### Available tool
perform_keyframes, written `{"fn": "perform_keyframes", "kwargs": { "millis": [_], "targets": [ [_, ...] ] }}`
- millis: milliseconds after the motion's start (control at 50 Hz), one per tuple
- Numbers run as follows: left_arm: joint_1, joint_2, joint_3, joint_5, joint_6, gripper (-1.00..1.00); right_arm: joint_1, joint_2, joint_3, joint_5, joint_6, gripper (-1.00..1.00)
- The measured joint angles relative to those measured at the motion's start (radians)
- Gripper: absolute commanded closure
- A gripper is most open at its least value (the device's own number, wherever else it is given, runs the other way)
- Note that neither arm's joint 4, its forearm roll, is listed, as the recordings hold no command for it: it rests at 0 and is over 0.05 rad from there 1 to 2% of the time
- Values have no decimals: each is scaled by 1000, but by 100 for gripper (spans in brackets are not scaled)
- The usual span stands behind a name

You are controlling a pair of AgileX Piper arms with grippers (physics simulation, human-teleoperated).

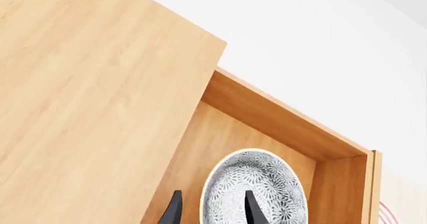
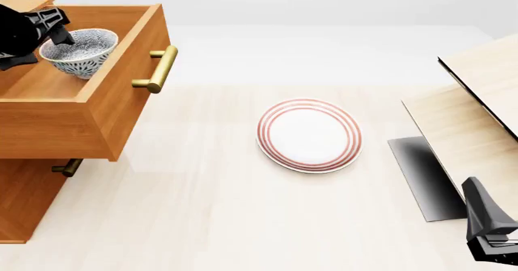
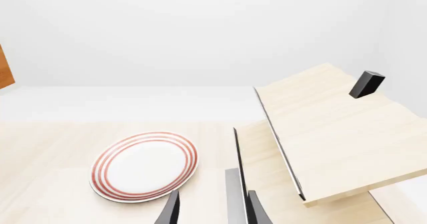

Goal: Open the top drawer of the cabinet and put the bowl in it.

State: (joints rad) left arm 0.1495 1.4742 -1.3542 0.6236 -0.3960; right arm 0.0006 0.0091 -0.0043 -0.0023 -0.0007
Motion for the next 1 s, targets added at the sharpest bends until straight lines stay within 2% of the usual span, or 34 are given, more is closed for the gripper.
{"fn": "perform_keyframes", "kwargs": {
  "millis": [440,1000],
  "targets": [
    [3,-29,-1,26,26,-100,0,0,0,0,0,-100],
    [22,-132,5,97,58,-100,0,0,0,0,0,-100]
  ]
}}
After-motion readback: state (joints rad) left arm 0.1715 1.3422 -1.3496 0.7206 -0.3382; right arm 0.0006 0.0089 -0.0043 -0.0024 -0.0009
